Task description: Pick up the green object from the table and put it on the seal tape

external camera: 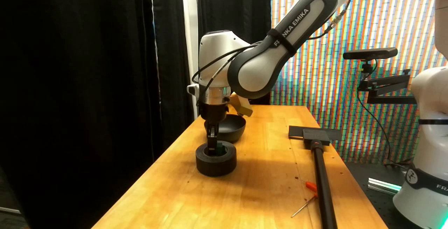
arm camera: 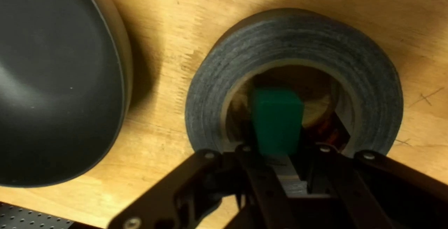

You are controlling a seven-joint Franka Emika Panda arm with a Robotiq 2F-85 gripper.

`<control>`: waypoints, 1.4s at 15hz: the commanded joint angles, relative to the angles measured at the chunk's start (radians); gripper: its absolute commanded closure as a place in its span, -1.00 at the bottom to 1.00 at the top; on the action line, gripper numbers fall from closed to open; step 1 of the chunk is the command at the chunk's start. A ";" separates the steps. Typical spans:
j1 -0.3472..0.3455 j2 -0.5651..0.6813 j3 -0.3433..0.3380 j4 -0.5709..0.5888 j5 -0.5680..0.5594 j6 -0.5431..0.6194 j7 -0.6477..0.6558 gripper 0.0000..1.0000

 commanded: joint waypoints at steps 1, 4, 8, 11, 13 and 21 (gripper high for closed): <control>-0.006 0.045 0.007 0.069 0.026 -0.031 -0.035 0.86; -0.004 0.064 0.007 0.086 0.023 -0.043 -0.031 0.86; -0.003 0.073 0.009 0.095 0.024 -0.055 -0.030 0.86; -0.003 0.072 0.011 0.092 0.027 -0.059 -0.030 0.86; -0.004 0.076 0.009 0.094 0.025 -0.059 -0.028 0.86; 0.002 0.066 0.002 0.065 0.007 -0.051 -0.008 0.30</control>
